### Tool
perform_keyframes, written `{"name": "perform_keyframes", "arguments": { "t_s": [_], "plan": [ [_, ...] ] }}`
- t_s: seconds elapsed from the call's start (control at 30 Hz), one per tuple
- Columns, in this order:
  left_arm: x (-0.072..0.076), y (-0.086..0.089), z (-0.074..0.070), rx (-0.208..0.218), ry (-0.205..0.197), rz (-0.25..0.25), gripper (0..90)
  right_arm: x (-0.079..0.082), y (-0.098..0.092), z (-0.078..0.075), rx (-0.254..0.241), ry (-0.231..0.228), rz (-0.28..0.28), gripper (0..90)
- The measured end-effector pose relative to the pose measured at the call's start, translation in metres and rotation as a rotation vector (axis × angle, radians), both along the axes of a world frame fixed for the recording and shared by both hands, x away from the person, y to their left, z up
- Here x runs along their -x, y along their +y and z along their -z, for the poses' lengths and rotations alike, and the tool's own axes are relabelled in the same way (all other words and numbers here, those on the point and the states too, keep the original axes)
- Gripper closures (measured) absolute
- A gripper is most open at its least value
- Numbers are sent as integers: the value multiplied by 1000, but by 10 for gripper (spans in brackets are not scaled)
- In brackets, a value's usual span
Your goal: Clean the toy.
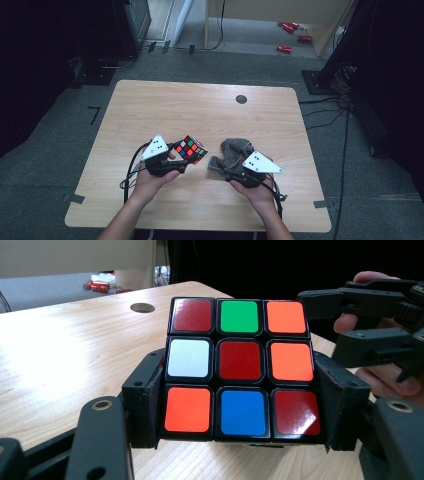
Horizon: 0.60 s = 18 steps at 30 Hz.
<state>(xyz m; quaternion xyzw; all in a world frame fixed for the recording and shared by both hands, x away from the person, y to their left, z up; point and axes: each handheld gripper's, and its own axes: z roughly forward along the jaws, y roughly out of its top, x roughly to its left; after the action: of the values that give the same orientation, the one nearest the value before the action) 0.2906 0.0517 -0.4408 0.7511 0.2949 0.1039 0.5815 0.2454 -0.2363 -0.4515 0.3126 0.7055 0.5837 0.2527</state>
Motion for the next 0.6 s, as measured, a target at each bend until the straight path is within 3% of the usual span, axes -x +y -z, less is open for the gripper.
{"name": "perform_keyframes", "arguments": {
  "t_s": [0.3, 0.6],
  "plan": [
    [1, -5, -5, 14, 26, 4, 349, 4, 22, 5, 34, -18, -77, 293],
    [6, -14, -8, 25, 61, 36, 349, 6, 41, 15, 110, -51, -61, 230]
  ]
}}
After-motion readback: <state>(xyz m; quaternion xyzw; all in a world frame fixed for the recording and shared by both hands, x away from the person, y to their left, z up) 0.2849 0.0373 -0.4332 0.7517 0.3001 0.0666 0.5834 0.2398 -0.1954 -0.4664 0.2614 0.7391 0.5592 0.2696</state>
